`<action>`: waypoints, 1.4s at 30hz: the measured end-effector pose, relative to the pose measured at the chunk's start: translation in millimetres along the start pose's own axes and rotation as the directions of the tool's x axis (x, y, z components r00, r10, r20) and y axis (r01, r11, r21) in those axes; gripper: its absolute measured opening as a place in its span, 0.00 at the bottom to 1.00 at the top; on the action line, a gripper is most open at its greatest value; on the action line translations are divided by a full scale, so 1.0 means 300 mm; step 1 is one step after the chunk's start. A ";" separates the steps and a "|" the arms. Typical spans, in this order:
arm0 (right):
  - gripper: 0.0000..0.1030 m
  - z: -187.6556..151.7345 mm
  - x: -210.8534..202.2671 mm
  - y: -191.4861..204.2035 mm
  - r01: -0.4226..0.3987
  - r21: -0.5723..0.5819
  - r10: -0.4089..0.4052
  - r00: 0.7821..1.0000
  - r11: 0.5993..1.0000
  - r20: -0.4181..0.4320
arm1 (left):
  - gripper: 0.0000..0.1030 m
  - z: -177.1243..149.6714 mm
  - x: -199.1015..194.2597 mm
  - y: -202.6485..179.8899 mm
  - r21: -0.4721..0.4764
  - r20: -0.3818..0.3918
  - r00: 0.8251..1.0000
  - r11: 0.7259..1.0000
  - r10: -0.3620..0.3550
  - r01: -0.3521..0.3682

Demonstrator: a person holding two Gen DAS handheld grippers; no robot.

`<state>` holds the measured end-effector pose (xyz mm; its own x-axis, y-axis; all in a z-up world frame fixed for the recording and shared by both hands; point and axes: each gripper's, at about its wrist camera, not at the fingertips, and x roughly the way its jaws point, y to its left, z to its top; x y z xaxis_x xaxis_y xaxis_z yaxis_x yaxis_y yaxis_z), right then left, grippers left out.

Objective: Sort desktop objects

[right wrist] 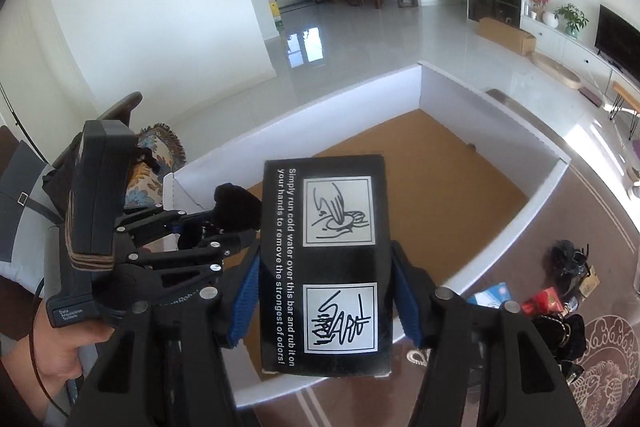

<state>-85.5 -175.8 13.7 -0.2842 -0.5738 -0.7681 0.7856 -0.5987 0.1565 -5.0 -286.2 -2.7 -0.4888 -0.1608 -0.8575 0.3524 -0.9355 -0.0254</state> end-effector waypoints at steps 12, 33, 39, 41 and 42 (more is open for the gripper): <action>0.82 -0.082 0.094 -0.060 -0.037 0.109 0.034 0.999 0.993 0.027 | 0.86 -0.052 0.017 0.065 -0.065 0.022 0.998 0.996 0.067 -0.065; 1.00 -0.715 -0.380 -0.784 0.309 0.332 -0.173 0.908 0.891 -0.381 | 0.86 -0.355 -0.007 -0.874 -0.095 -0.450 0.725 0.835 -0.522 0.543; 1.00 -0.992 -0.396 -0.790 0.437 0.330 -0.380 0.897 0.837 -0.225 | 0.90 -0.416 0.076 -0.920 -0.034 -0.256 0.853 0.886 -0.454 0.462; 1.00 -1.046 -0.389 -0.791 0.440 0.355 -0.400 0.898 0.825 -0.182 | 0.90 -0.416 0.091 -0.967 0.059 -0.220 0.901 0.916 -0.375 0.396; 1.00 -1.065 -0.386 -0.794 0.436 0.371 -0.403 0.900 0.820 -0.166 | 0.93 -0.410 0.106 -0.984 0.095 -0.188 0.913 0.918 -0.363 0.385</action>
<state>-64.1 211.6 -133.0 -0.4814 -0.1824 -0.8573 0.3166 -0.9483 0.0240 -26.5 23.4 -85.8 -0.4240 0.2519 -0.8699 0.0594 -0.9507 -0.3043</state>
